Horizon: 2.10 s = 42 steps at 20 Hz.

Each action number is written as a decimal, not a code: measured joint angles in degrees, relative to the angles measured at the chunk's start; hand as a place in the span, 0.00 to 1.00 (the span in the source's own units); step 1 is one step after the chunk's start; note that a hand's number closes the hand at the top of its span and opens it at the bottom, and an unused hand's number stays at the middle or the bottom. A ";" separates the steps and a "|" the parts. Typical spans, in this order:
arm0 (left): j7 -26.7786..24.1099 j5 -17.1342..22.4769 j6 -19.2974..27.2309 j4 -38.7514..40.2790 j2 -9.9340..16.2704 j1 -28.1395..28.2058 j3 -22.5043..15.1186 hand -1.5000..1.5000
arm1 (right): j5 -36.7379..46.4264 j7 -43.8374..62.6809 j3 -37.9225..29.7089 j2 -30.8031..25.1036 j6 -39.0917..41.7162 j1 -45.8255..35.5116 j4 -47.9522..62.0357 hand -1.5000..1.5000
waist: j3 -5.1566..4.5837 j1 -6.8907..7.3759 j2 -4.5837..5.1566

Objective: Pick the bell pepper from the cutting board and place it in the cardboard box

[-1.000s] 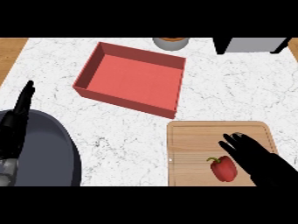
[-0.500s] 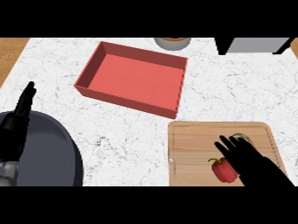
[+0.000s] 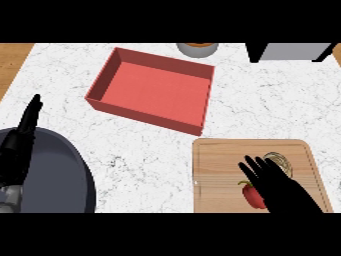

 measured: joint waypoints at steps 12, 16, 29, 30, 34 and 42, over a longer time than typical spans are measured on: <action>1.25 -0.53 -1.42 0.23 -0.30 -0.44 0.83 0.50 | 1.19 -3.51 -1.87 3.09 -2.07 -1.79 6.18 0.00 | 0.01 0.09 0.07; 0.81 -0.89 -1.64 0.18 -0.64 -0.17 1.09 0.50 | 1.79 -3.94 -1.88 4.03 -2.31 -1.54 7.21 0.00 | 0.02 0.03 0.04; 1.89 -1.35 -2.47 -0.60 -1.27 -0.06 1.73 0.50 | 3.99 -9.01 -2.68 5.53 -4.88 -2.66 14.93 1.00 | -0.20 0.10 -0.08; 2.35 -1.43 -2.52 -0.74 -1.31 -0.13 1.72 0.50 | 4.84 -9.31 -2.60 5.44 -5.69 -2.71 14.67 1.00 | -0.22 0.05 -0.09; 2.30 -2.01 -2.37 -0.72 -1.52 -0.09 1.70 0.50 | 9.09 -9.47 -2.54 6.14 -10.11 -3.70 14.92 1.00 | -0.17 -0.04 -0.10; 1.87 -2.57 -2.95 -0.88 -2.14 -0.15 1.96 0.50 | 10.04 -13.44 -5.40 6.33 -15.15 -6.84 15.87 1.00 | -0.02 0.33 0.11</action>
